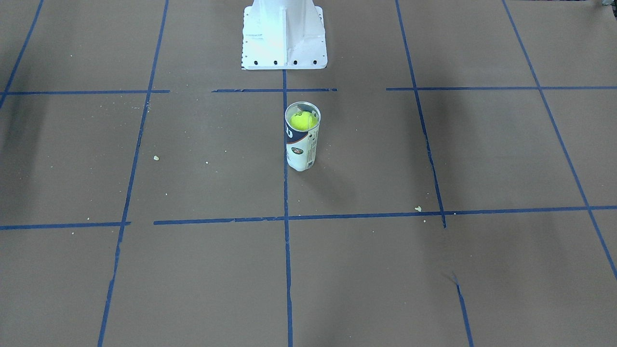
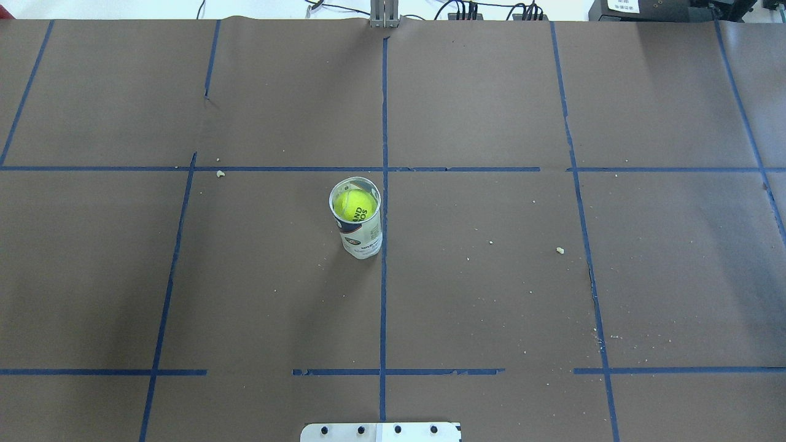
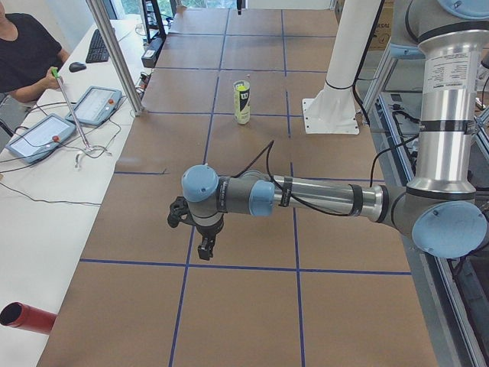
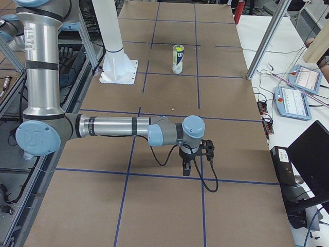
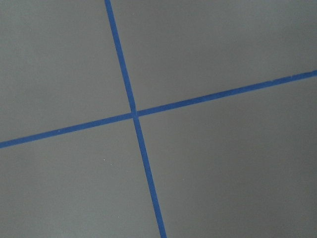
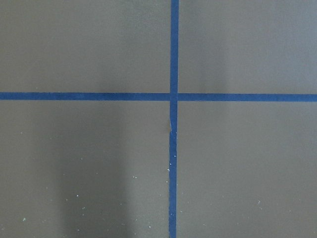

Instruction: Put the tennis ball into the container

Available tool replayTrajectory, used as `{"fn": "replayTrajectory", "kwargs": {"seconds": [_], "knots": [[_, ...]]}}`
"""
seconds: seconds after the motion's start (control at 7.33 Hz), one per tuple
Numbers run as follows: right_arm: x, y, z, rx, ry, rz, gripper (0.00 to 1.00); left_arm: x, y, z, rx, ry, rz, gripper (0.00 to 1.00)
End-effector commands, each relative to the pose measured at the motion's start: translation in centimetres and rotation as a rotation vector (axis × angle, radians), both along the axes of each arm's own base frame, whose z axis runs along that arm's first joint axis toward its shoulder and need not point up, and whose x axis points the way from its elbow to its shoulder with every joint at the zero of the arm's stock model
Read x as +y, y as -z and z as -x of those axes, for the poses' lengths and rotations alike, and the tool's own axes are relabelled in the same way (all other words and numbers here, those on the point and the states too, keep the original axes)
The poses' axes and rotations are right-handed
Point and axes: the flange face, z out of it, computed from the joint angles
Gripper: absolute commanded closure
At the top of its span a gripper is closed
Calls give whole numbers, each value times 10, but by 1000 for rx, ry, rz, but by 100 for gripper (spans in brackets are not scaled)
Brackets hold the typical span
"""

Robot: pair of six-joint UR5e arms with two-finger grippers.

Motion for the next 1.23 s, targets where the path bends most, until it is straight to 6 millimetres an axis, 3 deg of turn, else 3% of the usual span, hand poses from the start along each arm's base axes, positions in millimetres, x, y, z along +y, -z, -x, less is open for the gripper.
{"fn": "replayTrajectory", "kwargs": {"seconds": [0.0, 0.14, 1.09], "knots": [[0, 0, 1, 0, 1, 0, 0, 5, -19, 15, -2, 37, 32, 0], [0, 0, 0, 0, 0, 0, 0, 6, -19, 23, -3, 52, 32, 0], [0, 0, 0, 0, 0, 0, 0, 6, -20, 23, -5, 52, 35, 0]]}}
